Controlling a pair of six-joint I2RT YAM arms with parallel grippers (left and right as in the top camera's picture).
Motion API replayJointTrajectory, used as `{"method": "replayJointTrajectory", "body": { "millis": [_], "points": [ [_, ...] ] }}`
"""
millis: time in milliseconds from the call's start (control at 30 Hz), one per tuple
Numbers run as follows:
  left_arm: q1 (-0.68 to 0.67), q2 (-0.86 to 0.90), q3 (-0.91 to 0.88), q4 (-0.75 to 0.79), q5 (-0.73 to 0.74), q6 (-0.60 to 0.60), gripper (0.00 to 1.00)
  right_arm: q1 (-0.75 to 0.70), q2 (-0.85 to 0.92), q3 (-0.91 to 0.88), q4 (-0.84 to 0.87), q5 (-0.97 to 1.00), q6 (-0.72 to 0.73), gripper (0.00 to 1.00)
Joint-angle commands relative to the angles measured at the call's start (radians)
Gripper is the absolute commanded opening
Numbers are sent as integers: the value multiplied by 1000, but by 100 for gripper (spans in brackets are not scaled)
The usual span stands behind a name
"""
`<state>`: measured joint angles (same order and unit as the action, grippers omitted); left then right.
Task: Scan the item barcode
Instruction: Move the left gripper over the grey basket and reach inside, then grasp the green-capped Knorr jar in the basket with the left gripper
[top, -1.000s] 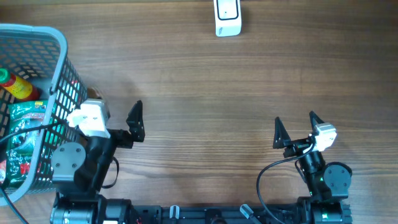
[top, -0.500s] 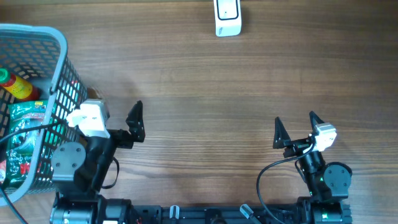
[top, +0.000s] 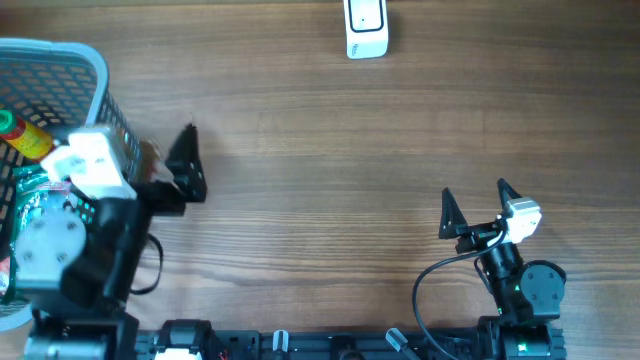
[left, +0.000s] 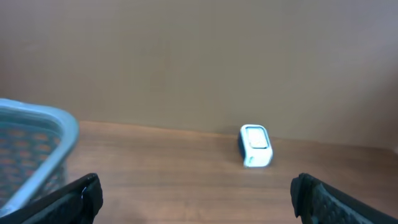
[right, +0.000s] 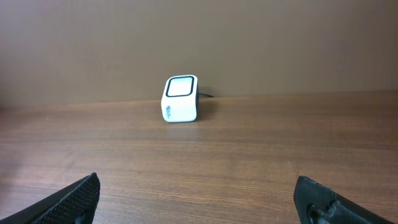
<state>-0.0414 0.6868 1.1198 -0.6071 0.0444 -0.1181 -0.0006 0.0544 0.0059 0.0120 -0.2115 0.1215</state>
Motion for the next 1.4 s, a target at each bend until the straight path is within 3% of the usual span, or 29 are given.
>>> {"method": "replayJointTrajectory", "body": {
  "millis": [0,100,300,467,567,667,767,933,1100,1233,1367],
  "points": [
    [-2,108,187,-93,-203,-55,100,3,-3,-1,3,6,-16,100],
    [-2,206,336,-241,-241,-54,100,3,-3,-1,3,6,-16,100],
    [-2,254,349,-467,-110,-54,100,3,-3,-1,3,6,-16,100],
    [-1,272,349,-443,-143,-58,100,3,-3,-1,3,6,-16,100],
    [31,277,354,-386,-316,-219,100,3,-3,-1,3,6,-16,100],
    [127,306,363,-376,-364,-276,100,3,-3,-1,3,6,-16,100],
    [305,364,385,-408,-354,-366,100,3,-3,-1,3,6,-16,100],
    [578,469,393,-469,-255,-426,100,3,-3,-1,3,6,-16,100],
    [795,573,393,-529,-129,-597,100,3,-3,-1,3,6,-16,100],
    [901,701,389,-625,-78,-639,100,3,-3,-1,3,6,-16,100],
    [896,843,388,-668,-69,-637,100,3,-3,-1,3,6,-16,100]
  ]
}}
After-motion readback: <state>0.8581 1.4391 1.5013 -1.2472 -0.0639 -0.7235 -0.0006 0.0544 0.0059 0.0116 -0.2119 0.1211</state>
